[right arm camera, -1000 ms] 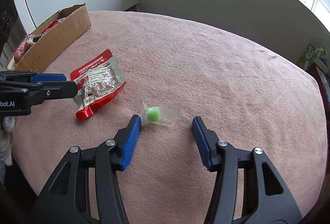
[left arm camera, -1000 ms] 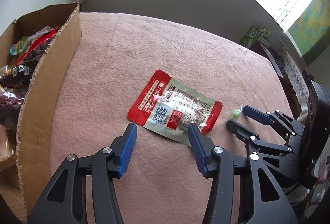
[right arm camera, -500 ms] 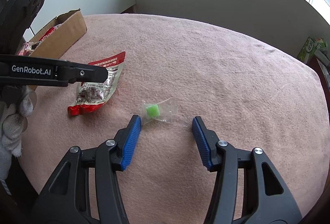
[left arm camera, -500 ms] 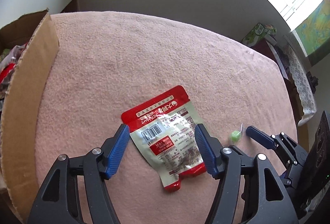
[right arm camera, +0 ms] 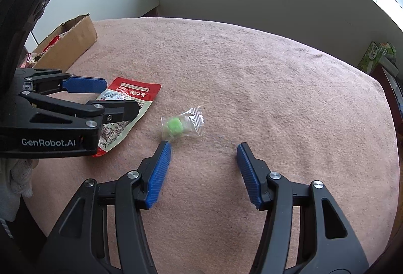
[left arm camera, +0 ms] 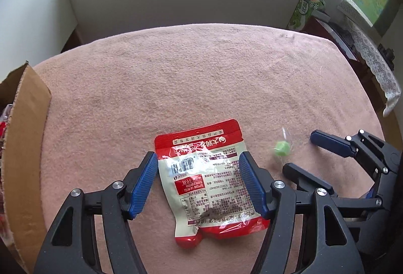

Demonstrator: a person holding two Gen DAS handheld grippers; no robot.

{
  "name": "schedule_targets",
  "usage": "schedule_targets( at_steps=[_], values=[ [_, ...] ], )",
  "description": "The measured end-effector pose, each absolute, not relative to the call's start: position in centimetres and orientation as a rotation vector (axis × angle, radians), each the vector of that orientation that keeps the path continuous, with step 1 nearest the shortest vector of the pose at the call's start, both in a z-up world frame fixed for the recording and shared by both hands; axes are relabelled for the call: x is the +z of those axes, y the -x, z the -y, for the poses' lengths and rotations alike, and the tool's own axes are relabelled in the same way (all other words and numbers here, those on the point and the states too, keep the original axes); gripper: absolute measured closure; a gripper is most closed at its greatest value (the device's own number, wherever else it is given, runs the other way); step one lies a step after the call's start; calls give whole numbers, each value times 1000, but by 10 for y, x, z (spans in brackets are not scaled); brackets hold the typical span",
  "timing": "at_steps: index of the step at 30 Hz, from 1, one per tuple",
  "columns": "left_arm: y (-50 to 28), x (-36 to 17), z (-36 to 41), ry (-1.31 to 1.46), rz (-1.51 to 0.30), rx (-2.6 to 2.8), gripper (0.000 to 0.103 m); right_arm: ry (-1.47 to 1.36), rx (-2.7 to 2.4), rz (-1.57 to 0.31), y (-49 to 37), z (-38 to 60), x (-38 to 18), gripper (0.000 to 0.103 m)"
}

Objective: Organize snacks

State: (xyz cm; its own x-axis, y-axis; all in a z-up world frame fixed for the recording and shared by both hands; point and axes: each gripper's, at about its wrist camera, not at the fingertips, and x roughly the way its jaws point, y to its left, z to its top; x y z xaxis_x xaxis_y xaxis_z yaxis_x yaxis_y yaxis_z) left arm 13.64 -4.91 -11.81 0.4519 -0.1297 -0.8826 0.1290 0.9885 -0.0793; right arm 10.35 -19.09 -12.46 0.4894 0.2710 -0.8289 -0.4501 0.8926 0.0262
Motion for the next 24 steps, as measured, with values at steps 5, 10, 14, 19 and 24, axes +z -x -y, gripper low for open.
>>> schedule_targets(
  at_steps=[5, 10, 14, 19, 24],
  values=[
    [-127, -117, 58, -56, -1077, -167, 34, 5, 497, -1001, -115, 217, -118, 45],
    [-127, -120, 71, -122, -1071, -164, 28, -168, 536, -1070, -128, 224, -119, 45],
    [-132, -125, 82, -156, -1070, -158, 22, -135, 525, -1076, -128, 206, -121, 45],
    [-130, -130, 78, -150, -1063, -164, 20, -78, 473, -1052, -130, 192, -122, 45],
    [-125, -129, 63, -123, -1062, -182, 25, 40, 432, -1020, -127, 175, -124, 45]
  ],
)
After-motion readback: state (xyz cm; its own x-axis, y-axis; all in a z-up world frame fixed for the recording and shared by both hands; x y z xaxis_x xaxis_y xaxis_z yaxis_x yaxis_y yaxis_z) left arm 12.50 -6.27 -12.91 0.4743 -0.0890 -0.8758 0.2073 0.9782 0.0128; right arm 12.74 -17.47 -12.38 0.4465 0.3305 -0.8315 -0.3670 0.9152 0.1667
